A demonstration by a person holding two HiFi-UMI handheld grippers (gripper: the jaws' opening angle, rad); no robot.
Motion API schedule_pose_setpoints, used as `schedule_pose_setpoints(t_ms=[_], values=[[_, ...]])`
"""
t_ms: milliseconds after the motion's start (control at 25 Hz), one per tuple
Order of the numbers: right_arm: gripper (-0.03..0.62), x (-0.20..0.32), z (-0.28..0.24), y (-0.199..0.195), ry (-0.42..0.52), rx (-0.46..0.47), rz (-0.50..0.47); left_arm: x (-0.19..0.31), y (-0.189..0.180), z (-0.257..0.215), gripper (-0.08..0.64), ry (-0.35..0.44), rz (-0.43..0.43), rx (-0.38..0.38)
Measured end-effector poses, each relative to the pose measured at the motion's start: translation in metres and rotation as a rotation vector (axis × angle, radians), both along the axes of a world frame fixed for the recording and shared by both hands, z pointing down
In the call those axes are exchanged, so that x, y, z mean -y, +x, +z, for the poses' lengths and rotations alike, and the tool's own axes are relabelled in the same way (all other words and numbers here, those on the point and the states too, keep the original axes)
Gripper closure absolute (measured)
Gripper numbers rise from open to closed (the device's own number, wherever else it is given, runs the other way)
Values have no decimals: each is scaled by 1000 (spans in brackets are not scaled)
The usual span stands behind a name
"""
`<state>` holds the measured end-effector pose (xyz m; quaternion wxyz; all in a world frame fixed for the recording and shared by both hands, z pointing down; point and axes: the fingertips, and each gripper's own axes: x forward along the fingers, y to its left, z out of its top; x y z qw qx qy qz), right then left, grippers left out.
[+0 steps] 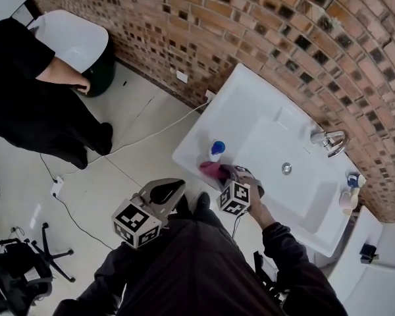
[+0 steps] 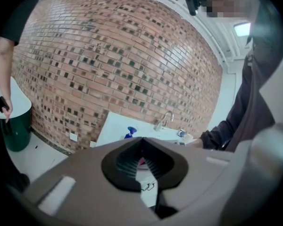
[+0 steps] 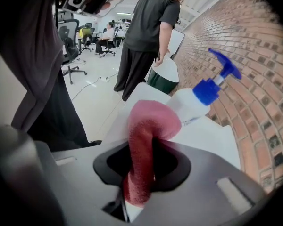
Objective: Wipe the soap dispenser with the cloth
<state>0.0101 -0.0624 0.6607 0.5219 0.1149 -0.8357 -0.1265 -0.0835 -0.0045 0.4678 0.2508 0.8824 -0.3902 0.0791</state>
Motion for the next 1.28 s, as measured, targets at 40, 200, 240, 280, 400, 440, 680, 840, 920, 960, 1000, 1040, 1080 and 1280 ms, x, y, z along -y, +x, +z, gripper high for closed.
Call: schedule_pose_setpoints(t_ms=[40, 200, 240, 280, 400, 440, 680, 840, 920, 960, 1000, 1040, 1080, 1280], values=[[506, -4, -10, 1, -7, 27, 6, 1, 2, 1, 560, -4, 7, 0], [506, -12, -66, 17, -131, 248, 174, 11, 8, 1, 560, 5, 33, 5], [506, -9, -79, 23, -194, 333, 257, 15, 10, 1, 560, 10, 42, 6], [506, -3, -91, 28, -272, 429, 346, 21, 12, 1, 560, 16, 52, 9], [506, 23, -117, 32, -595, 732, 607, 46, 23, 1, 560, 46, 92, 41], [506, 33, -119, 32, -702, 814, 694, 57, 28, 1, 560, 59, 109, 53], [508, 66, -99, 25, -1017, 1026, 962, 113, 62, 4, 560, 88, 183, 91], [509, 69, -76, 15, -1051, 971, 975, 122, 71, 20, 560, 33, 198, 97], [508, 69, -61, 13, -1059, 922, 978, 123, 73, 28, 560, 5, 192, 95], [508, 69, -53, 11, -1068, 900, 980, 124, 73, 31, 560, -7, 190, 96], [508, 69, -46, 10, -1078, 880, 983, 124, 74, 34, 560, -17, 189, 99], [508, 68, -38, 9, -1085, 859, 985, 124, 74, 37, 560, -27, 188, 101], [508, 68, -31, 8, -1088, 836, 987, 124, 73, 40, 560, -36, 187, 102], [508, 68, -5, 8, -1074, 740, 987, 123, 73, 47, 560, -70, 186, 88]])
